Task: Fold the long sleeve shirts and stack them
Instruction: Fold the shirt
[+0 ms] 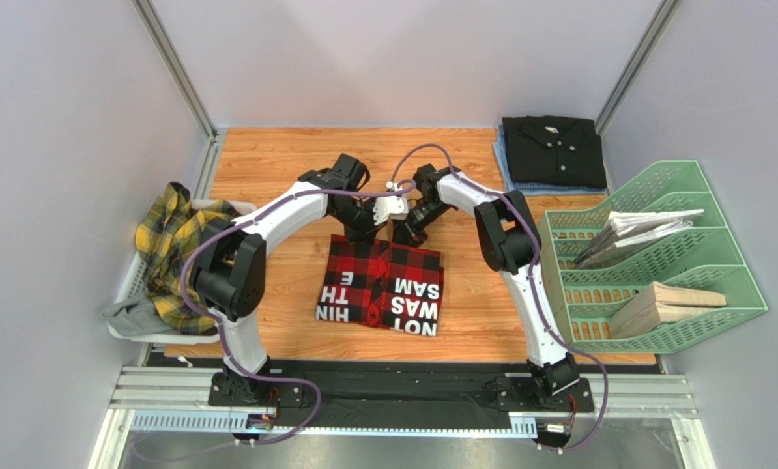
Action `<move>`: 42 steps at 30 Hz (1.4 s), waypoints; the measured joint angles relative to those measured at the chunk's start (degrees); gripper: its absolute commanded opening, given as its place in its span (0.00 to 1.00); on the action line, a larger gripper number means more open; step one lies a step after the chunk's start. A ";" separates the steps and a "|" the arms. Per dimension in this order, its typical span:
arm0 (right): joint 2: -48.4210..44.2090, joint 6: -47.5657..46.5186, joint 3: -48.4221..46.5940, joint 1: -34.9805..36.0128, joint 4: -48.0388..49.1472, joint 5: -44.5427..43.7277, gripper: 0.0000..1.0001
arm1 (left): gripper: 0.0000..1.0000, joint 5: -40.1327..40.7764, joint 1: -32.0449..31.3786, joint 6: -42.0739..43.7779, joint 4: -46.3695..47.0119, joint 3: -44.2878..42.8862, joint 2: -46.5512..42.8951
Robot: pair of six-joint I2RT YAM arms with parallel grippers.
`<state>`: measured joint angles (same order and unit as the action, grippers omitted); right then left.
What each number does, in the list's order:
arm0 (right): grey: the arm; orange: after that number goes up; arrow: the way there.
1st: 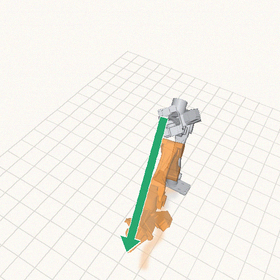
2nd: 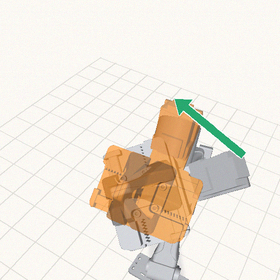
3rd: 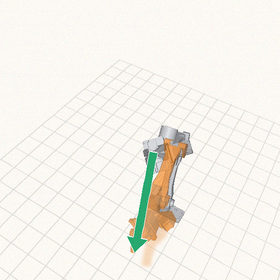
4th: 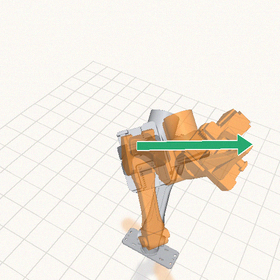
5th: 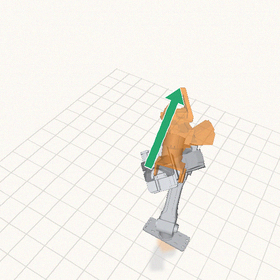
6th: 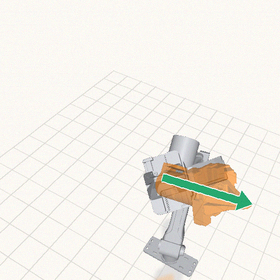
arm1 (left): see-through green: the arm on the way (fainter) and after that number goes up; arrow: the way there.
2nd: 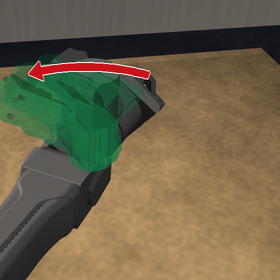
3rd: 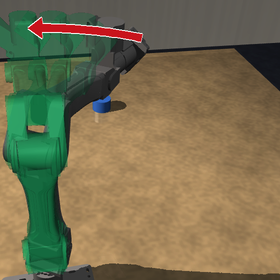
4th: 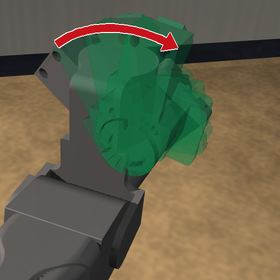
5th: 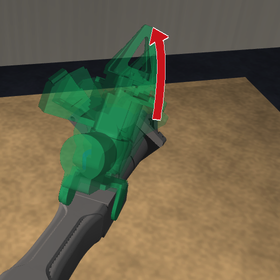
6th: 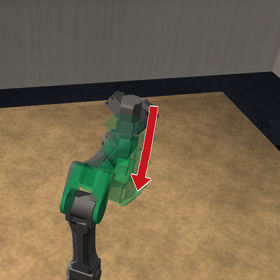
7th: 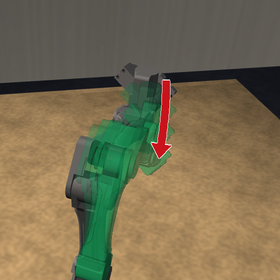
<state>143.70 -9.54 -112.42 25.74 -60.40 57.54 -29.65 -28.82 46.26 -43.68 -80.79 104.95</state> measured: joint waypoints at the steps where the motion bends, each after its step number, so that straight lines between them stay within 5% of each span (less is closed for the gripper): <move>1: 0.00 -0.02 0.00 0.00 -0.02 0.02 0.18 | 0.00 0.20 0.15 0.00 0.46 0.00 0.17; 12: -0.33 -1.49 -0.59 -0.70 -1.75 -0.52 0.24 | 0.03 0.02 0.24 0.33 4.50 0.87 1.31; 21: -7.82 -9.70 0.13 -1.75 -8.96 -3.63 0.46 | 0.56 -4.90 3.02 -0.59 -1.27 -2.10 1.81; 26: -9.92 -15.17 0.87 -4.48 -13.42 -5.18 0.58 | 0.60 -9.97 8.72 0.31 -11.02 -12.52 4.85; 36: -9.97 -18.47 6.56 -11.13 -15.80 -8.02 0.59 | 0.61 -12.17 13.11 -0.92 -20.96 -15.91 13.57; 42: -9.97 -17.62 8.81 -10.10 -14.62 -9.33 0.57 | 0.51 -13.11 13.60 -2.69 -22.84 -22.14 17.84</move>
<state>133.73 -27.16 -103.61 15.64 -75.02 48.21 -42.76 -15.22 43.57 -66.52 -102.94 122.78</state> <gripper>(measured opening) 0.580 0.561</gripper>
